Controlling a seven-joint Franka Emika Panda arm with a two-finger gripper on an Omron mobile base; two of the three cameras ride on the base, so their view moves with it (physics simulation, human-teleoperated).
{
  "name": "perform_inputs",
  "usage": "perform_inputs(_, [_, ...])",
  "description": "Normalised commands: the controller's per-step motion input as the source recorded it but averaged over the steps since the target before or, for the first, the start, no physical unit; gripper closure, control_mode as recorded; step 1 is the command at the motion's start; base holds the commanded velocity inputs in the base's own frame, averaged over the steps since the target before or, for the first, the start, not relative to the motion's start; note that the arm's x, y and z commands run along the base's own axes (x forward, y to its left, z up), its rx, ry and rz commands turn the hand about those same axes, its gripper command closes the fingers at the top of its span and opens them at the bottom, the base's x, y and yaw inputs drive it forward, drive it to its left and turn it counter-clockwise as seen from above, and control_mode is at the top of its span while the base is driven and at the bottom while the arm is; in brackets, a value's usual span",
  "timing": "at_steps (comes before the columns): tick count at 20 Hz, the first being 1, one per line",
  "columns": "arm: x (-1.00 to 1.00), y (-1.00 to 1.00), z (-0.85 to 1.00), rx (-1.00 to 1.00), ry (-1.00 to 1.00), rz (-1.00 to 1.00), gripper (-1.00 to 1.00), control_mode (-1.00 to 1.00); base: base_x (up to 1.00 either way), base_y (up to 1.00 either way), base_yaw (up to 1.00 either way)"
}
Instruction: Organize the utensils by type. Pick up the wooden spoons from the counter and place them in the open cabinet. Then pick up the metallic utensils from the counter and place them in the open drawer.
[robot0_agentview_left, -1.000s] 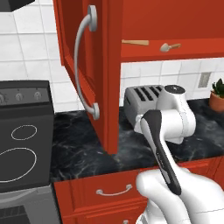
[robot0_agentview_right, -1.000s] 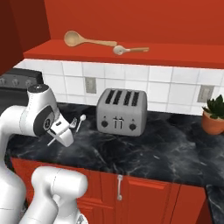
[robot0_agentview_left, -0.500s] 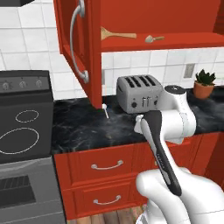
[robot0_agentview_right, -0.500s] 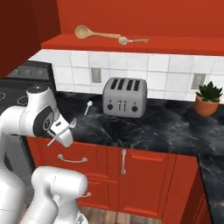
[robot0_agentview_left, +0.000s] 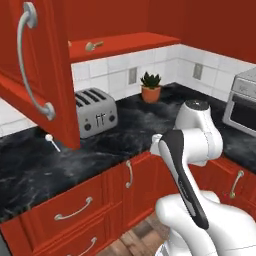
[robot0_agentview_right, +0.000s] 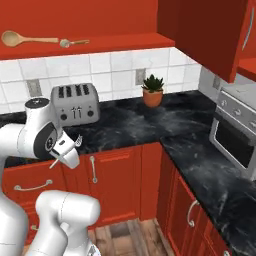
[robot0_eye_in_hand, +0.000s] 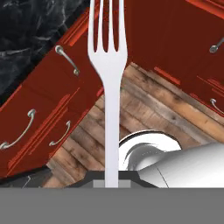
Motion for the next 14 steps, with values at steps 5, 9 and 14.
perform_inputs(5, [0.00,0.00,0.00,0.00,0.00,0.00,1.00,1.00,-0.07,0.00,-0.93])
perform_inputs(9, [0.00,0.00,0.00,0.00,0.00,0.00,1.00,1.00,-0.03,0.01,-0.97])
perform_inputs(14, [0.00,0.00,0.00,0.00,0.00,0.00,1.00,1.00,0.00,0.00,-1.00])
